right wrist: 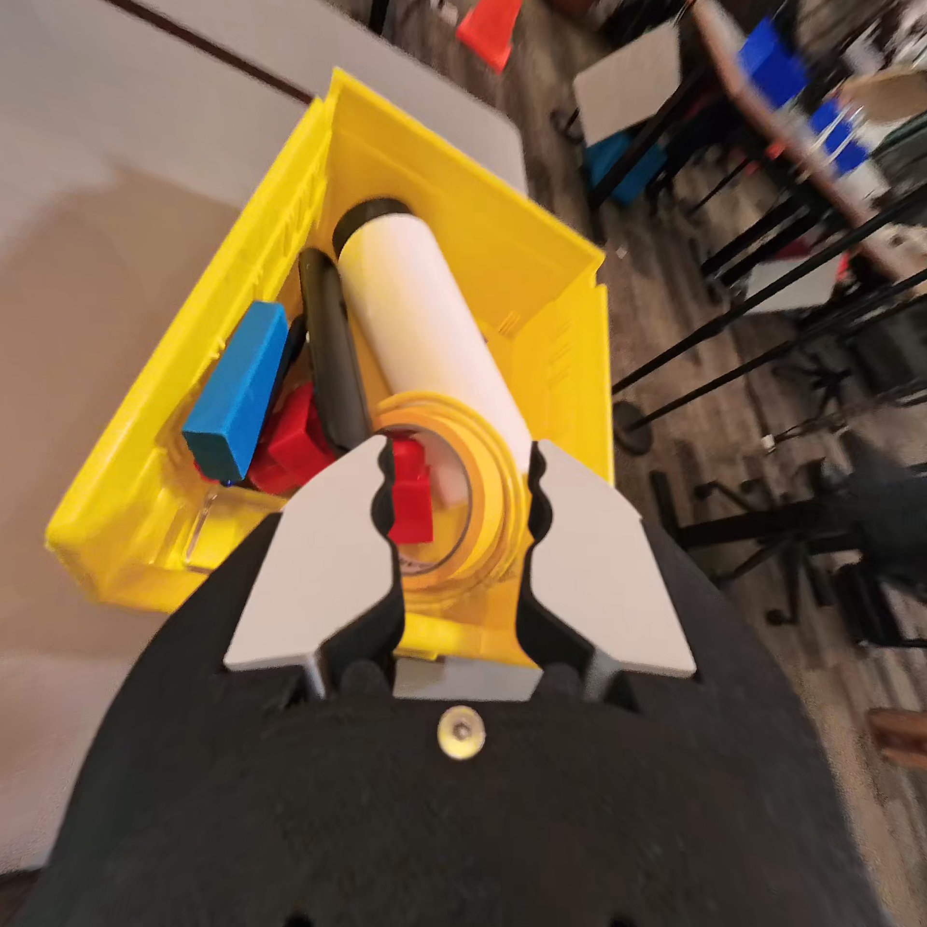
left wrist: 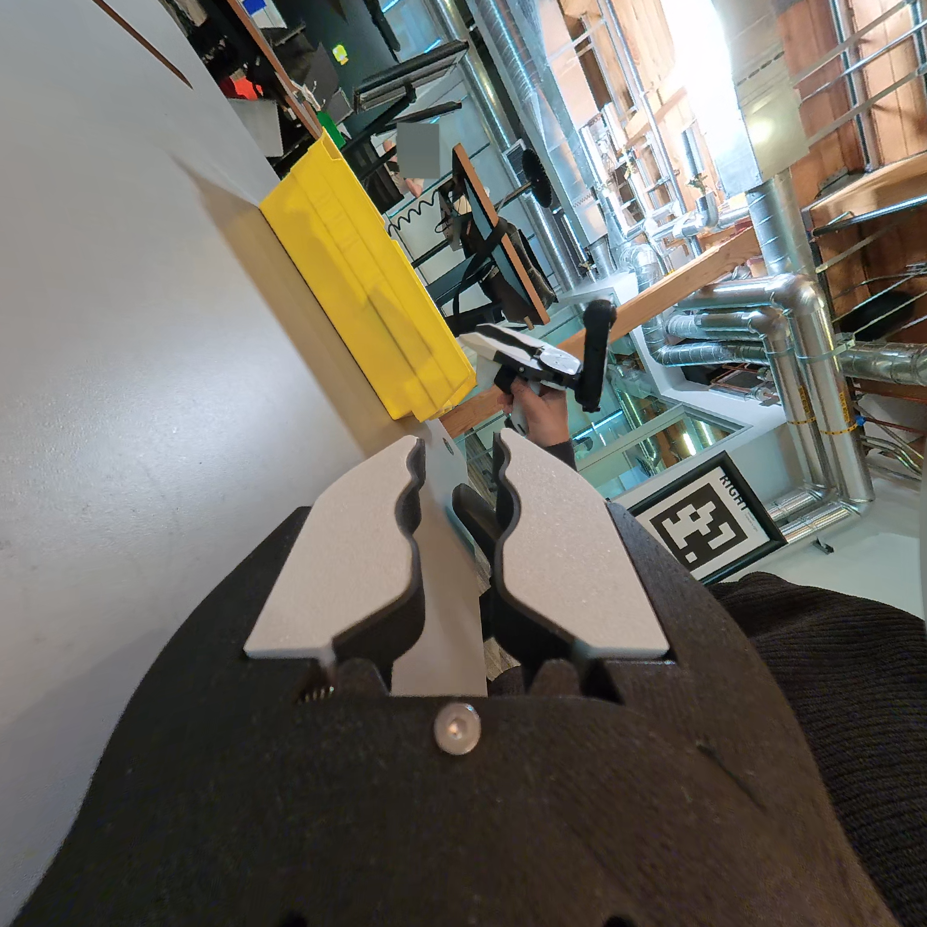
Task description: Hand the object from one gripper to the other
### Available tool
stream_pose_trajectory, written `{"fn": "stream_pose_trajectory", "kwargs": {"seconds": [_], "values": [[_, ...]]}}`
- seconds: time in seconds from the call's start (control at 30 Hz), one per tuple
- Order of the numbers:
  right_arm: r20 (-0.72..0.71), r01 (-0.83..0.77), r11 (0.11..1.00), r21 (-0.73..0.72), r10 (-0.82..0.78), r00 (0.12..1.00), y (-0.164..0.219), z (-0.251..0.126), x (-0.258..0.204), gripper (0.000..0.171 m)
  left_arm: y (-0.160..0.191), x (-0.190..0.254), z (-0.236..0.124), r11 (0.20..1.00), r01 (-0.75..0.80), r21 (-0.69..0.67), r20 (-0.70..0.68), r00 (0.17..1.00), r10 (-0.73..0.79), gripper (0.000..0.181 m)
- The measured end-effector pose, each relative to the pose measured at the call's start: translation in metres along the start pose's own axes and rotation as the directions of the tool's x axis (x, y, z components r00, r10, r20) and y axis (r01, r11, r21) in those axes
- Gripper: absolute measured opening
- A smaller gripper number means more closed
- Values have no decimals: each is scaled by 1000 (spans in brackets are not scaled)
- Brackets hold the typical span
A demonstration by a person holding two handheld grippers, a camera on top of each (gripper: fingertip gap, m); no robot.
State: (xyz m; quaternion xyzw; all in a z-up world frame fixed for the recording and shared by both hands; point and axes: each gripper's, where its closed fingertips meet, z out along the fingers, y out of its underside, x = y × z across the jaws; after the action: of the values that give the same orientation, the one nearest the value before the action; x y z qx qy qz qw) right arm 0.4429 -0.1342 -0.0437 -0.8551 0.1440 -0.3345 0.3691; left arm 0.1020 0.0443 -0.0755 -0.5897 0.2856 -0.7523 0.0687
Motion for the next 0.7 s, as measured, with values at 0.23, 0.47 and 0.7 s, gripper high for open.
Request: {"fn": "stream_pose_trajectory", "kwargs": {"seconds": [0.23,0.47,0.7], "values": [[17,65,957,283,-73,997,-51,-25,-28,48,0,-1,1,1000,-6,1,7,1000,6,25],[447,-133,815,564,-166,879,-107,-77,-163,35,-1,-2,1,998,-58,-2,42,997,58,25],[862,-365,866,342,-134,489,-87,-98,-283,24,-25,25,-12,999,-20,42,37,999,19,26]]}}
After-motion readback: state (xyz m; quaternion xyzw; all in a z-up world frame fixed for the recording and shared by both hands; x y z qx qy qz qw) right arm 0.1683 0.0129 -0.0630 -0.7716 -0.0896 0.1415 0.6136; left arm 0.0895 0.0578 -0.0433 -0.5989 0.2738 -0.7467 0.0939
